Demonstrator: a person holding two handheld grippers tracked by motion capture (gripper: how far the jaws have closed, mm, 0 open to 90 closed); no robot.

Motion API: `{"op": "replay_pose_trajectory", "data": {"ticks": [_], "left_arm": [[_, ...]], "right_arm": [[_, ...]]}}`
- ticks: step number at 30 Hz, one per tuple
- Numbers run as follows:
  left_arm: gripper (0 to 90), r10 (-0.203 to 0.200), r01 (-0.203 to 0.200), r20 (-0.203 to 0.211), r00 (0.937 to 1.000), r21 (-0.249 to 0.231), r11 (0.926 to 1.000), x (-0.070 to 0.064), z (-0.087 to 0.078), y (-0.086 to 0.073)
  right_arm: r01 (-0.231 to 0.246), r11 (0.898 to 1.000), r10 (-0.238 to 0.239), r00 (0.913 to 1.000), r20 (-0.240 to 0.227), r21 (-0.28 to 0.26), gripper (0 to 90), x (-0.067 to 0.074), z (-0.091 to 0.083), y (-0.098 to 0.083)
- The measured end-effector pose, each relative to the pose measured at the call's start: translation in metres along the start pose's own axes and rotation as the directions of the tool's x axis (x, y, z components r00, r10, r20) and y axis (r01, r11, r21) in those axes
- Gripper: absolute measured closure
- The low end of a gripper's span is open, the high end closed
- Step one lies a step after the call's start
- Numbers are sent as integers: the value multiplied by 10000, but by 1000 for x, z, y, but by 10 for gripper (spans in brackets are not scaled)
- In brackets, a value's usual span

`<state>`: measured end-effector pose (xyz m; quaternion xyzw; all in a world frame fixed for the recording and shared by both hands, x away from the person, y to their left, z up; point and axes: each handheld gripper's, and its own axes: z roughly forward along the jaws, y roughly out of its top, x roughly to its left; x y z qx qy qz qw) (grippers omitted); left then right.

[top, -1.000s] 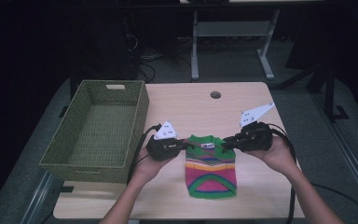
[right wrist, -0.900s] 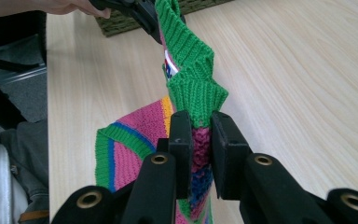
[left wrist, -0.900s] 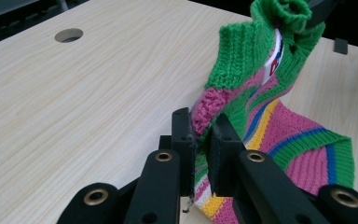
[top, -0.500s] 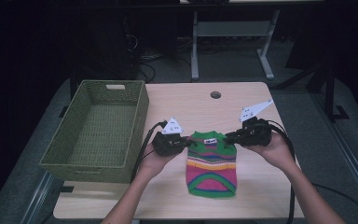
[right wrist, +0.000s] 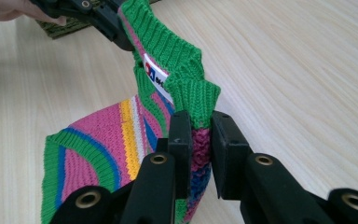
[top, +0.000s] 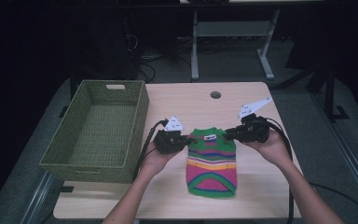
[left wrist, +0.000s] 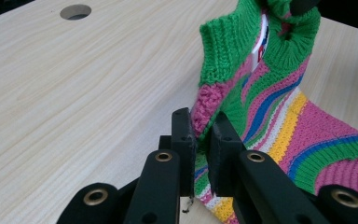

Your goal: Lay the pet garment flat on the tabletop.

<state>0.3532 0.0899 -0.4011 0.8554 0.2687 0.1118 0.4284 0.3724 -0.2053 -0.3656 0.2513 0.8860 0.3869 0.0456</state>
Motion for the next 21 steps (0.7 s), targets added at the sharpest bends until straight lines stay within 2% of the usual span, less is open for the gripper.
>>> {"op": "replay_pose_trajectory", "data": {"ticks": [5,11,12,14,21], "left_arm": [[825,-220,221,-72,9997,63,9997,5,5,0],[825,-168,171,-199,9997,163,9997,9,8,5],[825,-274,276,-203,9994,120,9995,8,9,6],[822,-222,227,-270,9994,206,9995,10,10,7],[808,-555,565,-498,9972,190,9982,14,16,6]], "right_arm": [[-106,9999,106,9999,95,-12,785,-7,7,0],[-414,9991,416,9990,173,-90,782,-13,10,-2],[-355,9993,358,9992,202,-130,782,-15,10,-2],[-412,9989,418,9988,248,-220,781,-17,10,-2],[-607,9977,617,9975,337,-306,777,-24,15,-4]]}}
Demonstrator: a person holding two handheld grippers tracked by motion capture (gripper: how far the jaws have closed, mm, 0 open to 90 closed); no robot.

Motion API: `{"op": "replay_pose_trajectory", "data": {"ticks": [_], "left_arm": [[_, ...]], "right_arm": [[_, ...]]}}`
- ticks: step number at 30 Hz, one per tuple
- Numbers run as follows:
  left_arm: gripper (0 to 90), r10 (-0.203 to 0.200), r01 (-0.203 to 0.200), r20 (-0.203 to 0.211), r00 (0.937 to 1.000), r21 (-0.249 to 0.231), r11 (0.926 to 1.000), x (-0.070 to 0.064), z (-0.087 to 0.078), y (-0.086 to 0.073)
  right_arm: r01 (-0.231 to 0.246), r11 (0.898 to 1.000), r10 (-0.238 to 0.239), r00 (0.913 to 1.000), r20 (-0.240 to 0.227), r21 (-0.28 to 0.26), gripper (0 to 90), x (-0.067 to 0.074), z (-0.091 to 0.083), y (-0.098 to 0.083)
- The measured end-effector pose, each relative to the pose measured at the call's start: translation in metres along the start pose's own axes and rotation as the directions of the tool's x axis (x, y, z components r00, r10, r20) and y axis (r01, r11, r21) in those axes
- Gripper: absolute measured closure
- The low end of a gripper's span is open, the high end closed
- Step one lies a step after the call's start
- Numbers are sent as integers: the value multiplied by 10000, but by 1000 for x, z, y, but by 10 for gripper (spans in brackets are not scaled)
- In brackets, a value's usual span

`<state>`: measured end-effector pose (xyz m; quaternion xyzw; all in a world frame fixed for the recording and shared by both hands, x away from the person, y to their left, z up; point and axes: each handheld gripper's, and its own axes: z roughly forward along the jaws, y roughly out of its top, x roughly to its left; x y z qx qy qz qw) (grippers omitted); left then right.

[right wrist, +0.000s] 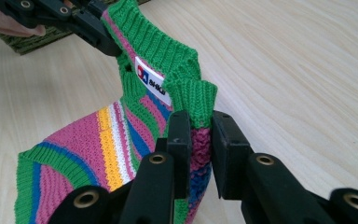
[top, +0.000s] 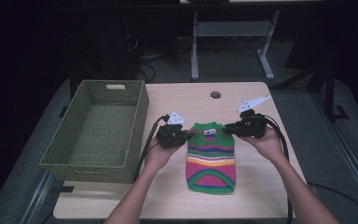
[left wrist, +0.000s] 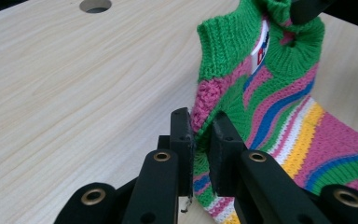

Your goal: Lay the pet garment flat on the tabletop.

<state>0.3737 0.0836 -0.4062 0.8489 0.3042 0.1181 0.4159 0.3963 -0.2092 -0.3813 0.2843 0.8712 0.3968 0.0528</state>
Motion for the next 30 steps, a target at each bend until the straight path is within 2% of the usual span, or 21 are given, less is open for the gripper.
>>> {"op": "replay_pose_trajectory", "data": {"ticks": [2,3,4,5,6,7,9,14,18,22,23,25,26,27,30], "left_arm": [[777,-59,59,-53,10000,-36,10000,2,3,0],[721,-127,125,-272,9995,-59,9999,3,3,0],[645,-262,261,-467,9986,-33,9997,5,4,0],[570,-514,512,-398,9979,-57,9987,8,5,0],[527,-888,884,-268,9957,-139,9960,10,5,-2],[505,-1009,1005,-250,9946,-174,9948,12,5,-2],[488,-1069,1064,-237,9940,-215,9941,13,5,-4],[473,-1002,1000,-102,9949,-173,9948,9,5,-8],[473,-750,750,-53,9972,47,9972,5,5,-13],[479,-726,724,164,9972,135,9973,1,5,-18],[488,-615,610,210,9979,221,9979,0,4,-19],[519,-530,522,274,9982,291,9982,-4,5,-22],[547,-443,428,384,9983,385,9983,-5,5,-23],[575,-463,443,525,9975,390,9983,-7,7,-24],[682,-98,33,816,9966,802,9968,-12,11,-24]], "right_arm": [[-155,9999,156,9997,195,-35,757,-3,2,0],[-260,9997,260,9990,374,-17,720,-5,4,0],[-294,9996,296,9974,652,-41,641,-8,6,-1],[-493,9986,506,9941,956,-166,554,-11,7,-1],[-693,9971,721,9914,1091,-300,522,-16,7,-2],[-951,9947,986,9898,1024,-389,510,-19,7,-2],[-1153,9921,1197,9880,976,-499,474,-26,7,-5],[-1430,9896,1435,9878,607,-126,447,-33,7,-15],[-1353,9908,1351,9899,433,14,453,-28,5,-22],[-1235,9922,1228,9919,313,189,478,-21,3,-28],[-1115,9936,1109,9933,310,196,490,-19,3,-30],[-990,9947,983,9948,260,273,545,-15,2,-33],[-1072,9934,1063,9940,251,400,552,-12,2,-34],[-1008,9936,996,9947,259,504,591,-11,3,-36],[-744,9934,741,9972,73,876,720,-2,6,-40]]}}
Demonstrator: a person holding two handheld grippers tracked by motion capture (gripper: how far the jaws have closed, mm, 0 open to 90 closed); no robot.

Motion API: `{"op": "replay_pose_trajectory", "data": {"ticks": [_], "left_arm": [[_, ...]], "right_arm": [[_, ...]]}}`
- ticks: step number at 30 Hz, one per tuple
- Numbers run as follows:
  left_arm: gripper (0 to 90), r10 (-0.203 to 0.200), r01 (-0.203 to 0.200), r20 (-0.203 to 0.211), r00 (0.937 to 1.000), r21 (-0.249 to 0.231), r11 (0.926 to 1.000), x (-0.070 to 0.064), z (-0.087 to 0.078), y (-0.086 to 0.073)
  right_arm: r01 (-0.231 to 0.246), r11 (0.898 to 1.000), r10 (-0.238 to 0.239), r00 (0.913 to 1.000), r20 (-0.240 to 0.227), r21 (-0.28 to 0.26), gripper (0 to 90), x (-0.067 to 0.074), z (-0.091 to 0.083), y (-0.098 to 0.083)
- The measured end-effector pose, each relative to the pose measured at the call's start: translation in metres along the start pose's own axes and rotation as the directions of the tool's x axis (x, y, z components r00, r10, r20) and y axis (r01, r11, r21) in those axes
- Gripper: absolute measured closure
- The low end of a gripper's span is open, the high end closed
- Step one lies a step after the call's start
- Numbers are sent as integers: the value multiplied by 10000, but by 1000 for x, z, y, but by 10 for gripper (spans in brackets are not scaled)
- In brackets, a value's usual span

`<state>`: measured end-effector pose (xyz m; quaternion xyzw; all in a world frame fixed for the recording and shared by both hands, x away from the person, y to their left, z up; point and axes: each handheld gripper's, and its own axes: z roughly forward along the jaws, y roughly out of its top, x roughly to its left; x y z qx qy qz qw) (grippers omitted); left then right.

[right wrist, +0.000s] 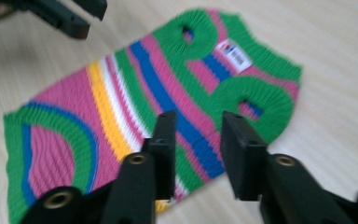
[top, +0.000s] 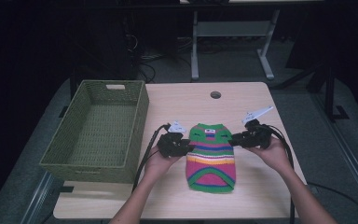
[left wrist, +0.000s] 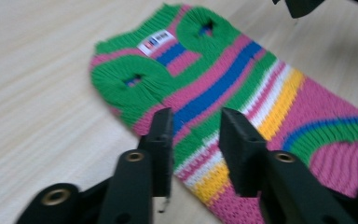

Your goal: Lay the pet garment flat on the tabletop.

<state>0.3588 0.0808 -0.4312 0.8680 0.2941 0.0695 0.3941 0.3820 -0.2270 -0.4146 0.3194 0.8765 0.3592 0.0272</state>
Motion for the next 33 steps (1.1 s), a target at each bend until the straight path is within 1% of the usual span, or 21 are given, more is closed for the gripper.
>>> {"op": "replay_pose_trajectory", "data": {"ticks": [1,3,4,5,6,8,9,10,12,16,17,18,19,20,22,25,30,32,33], "left_arm": [[714,151,-152,60,9999,157,9998,-2,2,0],[796,411,-415,97,9991,439,9982,-7,6,0],[825,411,-415,97,9991,439,9982,-7,6,0],[825,565,-575,170,9983,659,9962,-9,9,-1],[889,677,-705,333,9971,909,9934,-12,14,-2],[898,1036,-1084,416,9937,1375,9846,-13,19,-4],[898,997,-1048,414,9942,1472,9835,-15,21,-5],[898,996,-1052,451,9940,1476,9834,-15,22,-6],[898,1113,-1163,391,9930,1650,9794,-15,25,-7],[897,960,-1002,323,9949,1740,9796,-13,28,-9],[893,938,-970,264,9952,1739,9800,-12,28,-9],[889,982,-1011,249,9949,1751,9794,-11,28,-8],[888,939,-959,200,9954,1709,9806,-10,29,-8],[881,929,-945,175,9955,1742,9802,-9,29,-8],[872,923,-922,73,9957,1702,9811,-8,29,-8],[852,880,-874,34,9961,1658,9823,-7,30,-8],[830,868,-853,-25,9962,1627,9830,-6,30,-8],[820,853,-837,-29,9964,1603,9835,-6,30,-7],[803,824,-811,-19,9966,1584,9840,-6,30,-7]], "right_arm": [[175,9997,-173,9998,-107,161,759,2,3,-1],[264,9981,-251,9994,-240,560,825,7,8,-3],[264,9981,-251,9994,-240,560,825,7,8,-3],[385,9970,-365,9989,-300,671,845,9,10,-4],[468,9944,-421,9978,-513,943,890,10,17,-6],[606,9911,-536,9967,-606,1189,895,11,22,-8],[599,9904,-534,9971,-550,1248,895,11,26,-10],[519,9900,-440,9971,-629,1309,895,10,28,-11],[436,9867,-359,9980,-518,1566,895,9,34,-13],[285,9862,-217,9988,-430,1630,895,5,42,-14],[182,9875,-113,9989,-449,1566,894,4,43,-14],[164,9885,-98,9990,-447,1500,893,2,44,-14],[101,9894,-38,9990,-440,1448,891,2,44,-14],[96,9900,-34,9990,-438,1408,889,0,44,-14],[-50,9906,99,9993,-349,1369,885,0,45,-13],[-101,9923,138,9995,-292,1233,873,-2,46,-13],[-156,9943,193,9993,-334,1058,854,-5,47,-13],[-283,9942,328,9986,-421,1035,839,-6,47,-13],[-271,9942,316,9986,-420,1038,829,-7,46,-13]]}}
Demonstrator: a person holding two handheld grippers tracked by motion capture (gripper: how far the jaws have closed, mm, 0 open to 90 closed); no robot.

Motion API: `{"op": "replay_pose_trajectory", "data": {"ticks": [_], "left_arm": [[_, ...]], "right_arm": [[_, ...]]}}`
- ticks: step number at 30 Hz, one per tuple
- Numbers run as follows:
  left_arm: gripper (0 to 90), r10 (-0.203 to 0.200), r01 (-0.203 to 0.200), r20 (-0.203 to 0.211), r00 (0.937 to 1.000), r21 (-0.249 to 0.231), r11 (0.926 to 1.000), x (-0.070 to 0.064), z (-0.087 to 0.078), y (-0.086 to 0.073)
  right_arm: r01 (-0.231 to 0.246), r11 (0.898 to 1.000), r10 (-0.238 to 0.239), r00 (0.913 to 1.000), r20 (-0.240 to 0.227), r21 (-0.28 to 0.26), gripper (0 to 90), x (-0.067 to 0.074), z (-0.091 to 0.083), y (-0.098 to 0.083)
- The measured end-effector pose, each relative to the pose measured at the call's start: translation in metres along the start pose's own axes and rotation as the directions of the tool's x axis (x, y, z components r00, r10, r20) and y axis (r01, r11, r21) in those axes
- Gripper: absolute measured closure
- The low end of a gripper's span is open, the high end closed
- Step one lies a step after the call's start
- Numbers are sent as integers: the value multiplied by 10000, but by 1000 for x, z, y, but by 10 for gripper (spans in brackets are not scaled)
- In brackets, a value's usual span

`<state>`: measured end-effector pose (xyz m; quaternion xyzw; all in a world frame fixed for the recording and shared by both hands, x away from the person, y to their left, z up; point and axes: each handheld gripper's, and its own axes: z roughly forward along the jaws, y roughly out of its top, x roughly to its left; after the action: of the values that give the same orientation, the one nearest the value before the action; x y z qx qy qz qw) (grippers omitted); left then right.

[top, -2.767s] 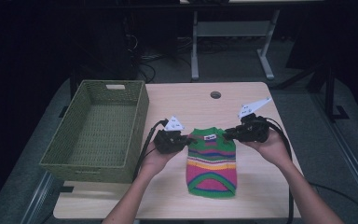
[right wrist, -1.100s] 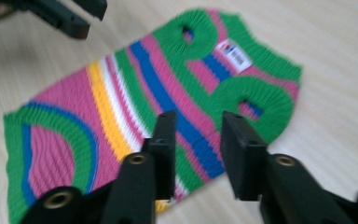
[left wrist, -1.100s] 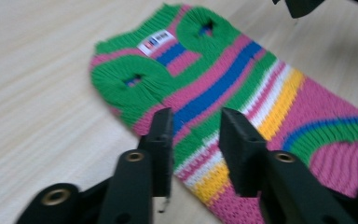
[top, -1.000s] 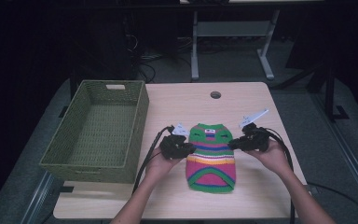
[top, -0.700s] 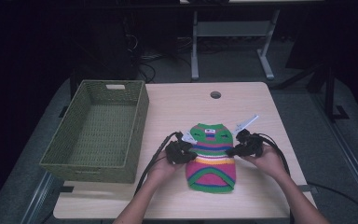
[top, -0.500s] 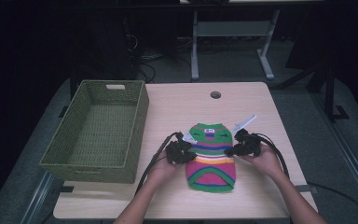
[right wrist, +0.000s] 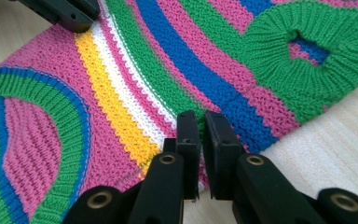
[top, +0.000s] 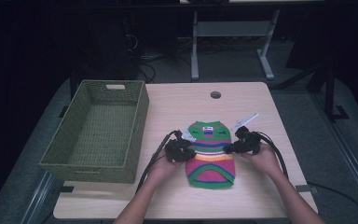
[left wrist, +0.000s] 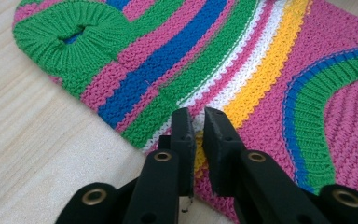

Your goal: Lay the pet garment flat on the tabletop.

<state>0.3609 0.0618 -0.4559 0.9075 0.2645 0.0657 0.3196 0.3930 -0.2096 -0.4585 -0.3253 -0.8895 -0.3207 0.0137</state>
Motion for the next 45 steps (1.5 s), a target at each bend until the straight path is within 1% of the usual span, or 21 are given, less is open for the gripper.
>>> {"op": "replay_pose_trajectory", "data": {"ticks": [1,2,4,6,9,11,13,16,17,20,22,25,27,30,31,32,35,36,41,43,45], "left_arm": [[782,-1,1,-13,10000,35,10000,0,0,1],[759,-18,19,-95,10000,79,10000,0,-1,2],[732,-4,4,-124,9999,65,10000,-1,-2,4],[696,-139,138,-103,9998,-159,9998,-1,-4,5],[642,-233,230,-132,9996,-251,9994,0,-7,6],[557,-394,392,-80,9992,-267,9989,0,-9,6],[511,-461,456,-99,9989,-478,9978,1,-12,5],[459,-655,656,32,9978,-649,9957,2,-15,5],[448,-630,632,47,9980,-664,9958,2,-16,4],[391,-566,556,-121,9983,-675,9962,2,-19,4],[388,-552,539,-157,9983,-787,9954,1,-22,3],[367,-725,710,-129,9973,-951,9929,1,-25,0],[341,-731,711,-172,9972,-961,9928,1,-26,-2],[321,-795,772,-183,9967,-1044,9915,1,-28,-3],[319,-841,829,-64,9964,-1095,9905,1,-31,-3],[313,-944,934,-35,9955,-1111,9894,1,-32,-3],[292,-886,872,-66,9960,-1222,9887,1,-35,-4],[291,-964,952,-32,9953,-1231,9878,0,-35,-4],[277,-977,956,-103,9952,-1238,9877,2,-38,-9],[277,-1106,1092,-41,9939,-1260,9860,3,-39,-11],[277,-1134,1119,-50,9935,-1282,9854,4,-41,-12]], "right_arm": [[18,10000,-18,10000,-1,-32,804,0,-1,0],[-52,9999,52,10000,-29,-94,761,0,-2,0],[-226,9995,224,9997,-73,-234,719,-1,-5,-1],[-346,9987,341,9993,-149,-361,665,-1,-7,-1],[-446,9976,434,9988,-241,-524,616,-2,-9,-2],[-544,9963,520,9980,-373,-666,594,-2,-12,-3],[-600,9952,569,9975,-419,-777,564,-3,-14,-3],[-705,9922,651,9964,-552,-1029,536,-4,-18,-4],[-712,9917,656,9963,-551,-1070,524,-4,-20,-4],[-686,9908,622,9964,-577,-1164,494,-3,-23,-5],[-681,9907,626,9968,-501,-1181,471,-2,-25,-5],[-704,9896,642,9965,-532,-1252,440,-2,-29,-6],[-757,9879,687,9961,-561,-1352,421,-2,-31,-8],[-753,9869,696,9966,-447,-1426,402,-2,-34,-10],[-702,9872,649,9970,-413,-1434,396,-2,-35,-11],[-730,9873,686,9970,-364,-1410,392,-1,-35,-12],[-690,9876,654,9974,-302,-1408,377,1,-38,-14],[-698,9866,660,9974,-300,-1472,376,1,-39,-15],[-586,9872,549,9981,-290,-1480,361,4,-42,-19],[-583,9872,551,9982,-258,-1481,358,4,-43,-21],[-630,9881,594,9978,-298,-1406,354,4,-43,-22]]}}
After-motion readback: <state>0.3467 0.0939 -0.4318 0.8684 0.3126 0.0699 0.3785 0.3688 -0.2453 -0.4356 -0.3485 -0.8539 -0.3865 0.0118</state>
